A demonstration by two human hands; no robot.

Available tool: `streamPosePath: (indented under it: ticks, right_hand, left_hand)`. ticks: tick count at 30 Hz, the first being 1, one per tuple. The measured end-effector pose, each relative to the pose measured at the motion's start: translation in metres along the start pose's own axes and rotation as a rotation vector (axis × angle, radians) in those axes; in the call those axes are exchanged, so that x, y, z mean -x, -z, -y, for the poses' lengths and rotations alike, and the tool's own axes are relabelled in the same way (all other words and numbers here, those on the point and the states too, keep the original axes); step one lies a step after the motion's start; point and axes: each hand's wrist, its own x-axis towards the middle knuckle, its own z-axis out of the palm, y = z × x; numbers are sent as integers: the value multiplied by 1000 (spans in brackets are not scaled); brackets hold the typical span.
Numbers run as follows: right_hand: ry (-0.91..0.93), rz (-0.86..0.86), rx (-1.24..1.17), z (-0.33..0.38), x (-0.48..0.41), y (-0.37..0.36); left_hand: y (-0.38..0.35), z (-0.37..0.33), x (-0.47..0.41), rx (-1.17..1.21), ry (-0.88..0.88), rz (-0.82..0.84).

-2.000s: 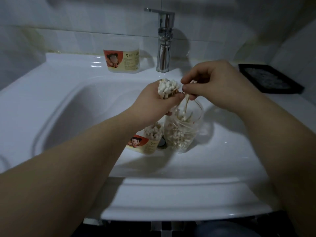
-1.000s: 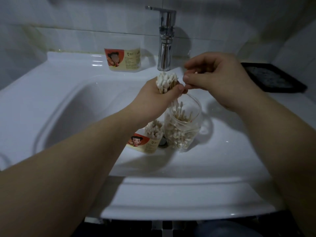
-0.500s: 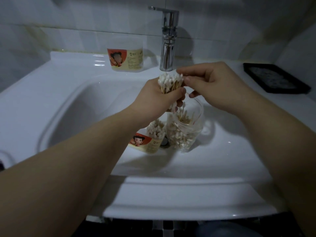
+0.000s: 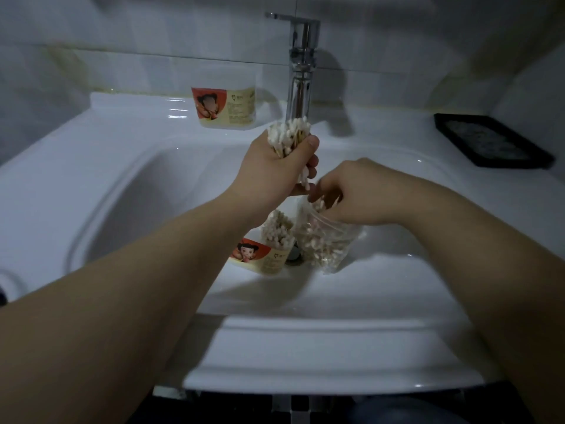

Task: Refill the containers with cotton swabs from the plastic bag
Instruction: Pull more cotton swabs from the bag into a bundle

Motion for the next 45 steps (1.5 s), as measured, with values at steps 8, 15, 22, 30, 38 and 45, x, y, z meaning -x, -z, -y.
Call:
streamPosePath:
  ticks: [8, 15, 22, 30, 38, 45]
  right_hand:
    - [-5, -70, -46, -1, -5, 0]
    - [-13, -282, -313, -14, 4, 23]
    - [-21, -320, -371, -16, -1, 19]
    - [-3, -261, -483, -20, -4, 17]
    - [-35, -179, -520, -20, -3, 17]
    - [-48, -190, -376, -19, -1, 19]
  left_hand:
    - [0, 2, -1, -55, -5, 20]
    - [1, 7, -3, -139, 19, -4]
    - [1, 10, -2, -268, 34, 62]
    - [3, 8, 0, -413, -49, 132]
    - [3, 12, -2, -451, -23, 114]
    - [2, 12, 0, -588, -40, 151]
